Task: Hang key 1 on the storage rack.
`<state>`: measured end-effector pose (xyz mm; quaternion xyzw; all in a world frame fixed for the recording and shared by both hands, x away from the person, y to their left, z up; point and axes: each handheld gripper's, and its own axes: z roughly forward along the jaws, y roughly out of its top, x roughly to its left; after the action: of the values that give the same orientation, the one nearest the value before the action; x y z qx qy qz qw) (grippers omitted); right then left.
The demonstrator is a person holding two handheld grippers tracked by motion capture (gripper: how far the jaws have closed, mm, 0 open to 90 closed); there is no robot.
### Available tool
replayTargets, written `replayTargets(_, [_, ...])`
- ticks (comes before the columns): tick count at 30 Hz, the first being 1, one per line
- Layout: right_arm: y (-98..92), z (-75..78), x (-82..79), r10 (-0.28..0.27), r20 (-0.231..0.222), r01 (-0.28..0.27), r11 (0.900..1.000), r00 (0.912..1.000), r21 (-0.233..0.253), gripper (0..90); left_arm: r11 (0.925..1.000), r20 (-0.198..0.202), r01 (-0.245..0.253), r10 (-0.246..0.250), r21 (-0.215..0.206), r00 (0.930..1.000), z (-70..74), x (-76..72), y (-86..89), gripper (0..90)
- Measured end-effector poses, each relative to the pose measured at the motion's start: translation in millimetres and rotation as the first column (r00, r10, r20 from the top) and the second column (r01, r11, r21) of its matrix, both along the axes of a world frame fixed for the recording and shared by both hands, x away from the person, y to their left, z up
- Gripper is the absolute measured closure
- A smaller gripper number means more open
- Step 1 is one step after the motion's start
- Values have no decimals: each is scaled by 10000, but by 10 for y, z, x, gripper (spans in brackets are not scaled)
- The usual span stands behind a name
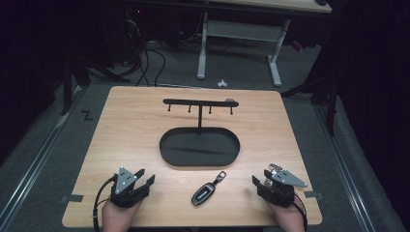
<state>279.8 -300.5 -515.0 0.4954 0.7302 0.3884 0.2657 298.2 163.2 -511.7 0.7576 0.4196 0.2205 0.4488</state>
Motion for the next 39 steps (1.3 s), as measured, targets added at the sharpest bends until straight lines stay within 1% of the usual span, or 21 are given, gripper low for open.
replayTargets(4, [14,-12,-1,59,-145,-59,10000,9999,3,426,9998,75,151,-152,146,9999,-2,-19,-79,530])
replayTargets(5, [31,-8,-7,197,-196,-197,9998,9996,6,434,9994,184,238,-243,263,9995,3,-35,-107,532])
replayTargets(6, [40,-8,-7,255,-186,-254,9997,9995,13,435,9994,184,245,-249,254,9995,4,-34,-114,532])
replayTargets(10, [68,4,-26,427,-157,-427,9991,9990,-26,435,9993,131,299,-302,218,9995,-3,-36,-124,521])
replayTargets(12, [90,12,-28,518,-196,-518,9986,9985,46,451,9989,86,392,-395,262,9992,-12,-43,-122,511])
replayTargets(16, [138,20,-33,708,-211,-706,9975,9973,104,476,9989,55,444,-445,177,9990,-18,-47,-113,468])
replayTargets(17, [182,19,-36,923,-218,-922,9957,9955,62,481,9986,94,483,-486,217,9988,-18,-49,-107,457])
replayTargets(21, [292,25,-26,1313,-236,-1311,9913,9911,98,503,9987,101,458,-460,208,9989,-26,-43,-87,425])
replayTargets(22, [292,25,-26,1313,-236,-1311,9913,9911,98,503,9987,101,458,-460,208,9989,-26,-43,-87,420])
replayTargets(23, [358,27,-26,1537,-195,-1535,9881,9879,127,533,9990,124,409,-411,201,9991,-26,-52,-69,415])
replayTargets(25, [396,30,-30,1659,-145,-1658,9861,9860,71,539,9990,146,378,-381,218,9992,-27,-60,-58,411])
replayTargets(26, [481,31,-25,1892,-103,-1891,9819,9819,102,552,9993,170,314,-317,208,9994,-27,-73,-40,405])
replayTargets(28, [572,32,-14,2103,-112,-2101,9775,9776,196,570,9995,178,233,-237,210,9996,-24,-91,-13,403])
replayTargets(30, [664,41,-12,2278,-76,-2276,9735,9737,214,614,9997,195,164,-167,192,9997,-22,-110,12,401])
replayTargets(31, [664,41,-12,2278,-76,-2276,9735,9737,214,614,9997,195,164,-167,192,9997,-22,-110,12,401])
replayTargets(32, [754,56,-9,2454,-78,-2451,9691,9694,257,654,9997,194,107,-111,204,9997,-23,-124,35,400])
replayTargets(34, [837,59,-2,2651,-71,-2647,9636,9642,369,693,9997,154,30,-34,249,9999,-26,-137,70,399])
replayTargets(35, [837,59,-2,2651,-71,-2647,9636,9642,369,693,9997,154,30,-34,249,9999,-26,-137,70,399])
replayTargets(36, [916,51,6,2928,-175,-2919,9555,9560,426,741,9997,155,-51,47,233,9999,-27,-151,97,398])
replayTargets(38, [979,47,6,3098,-190,-3088,9502,9506,411,789,9997,151,-114,110,234,9998,-27,-166,122,398])
replayTargets(39, [1002,43,9,3178,-192,-3164,9471,9480,532,806,9997,151,-114,110,234,9998,-27,-166,122,398])
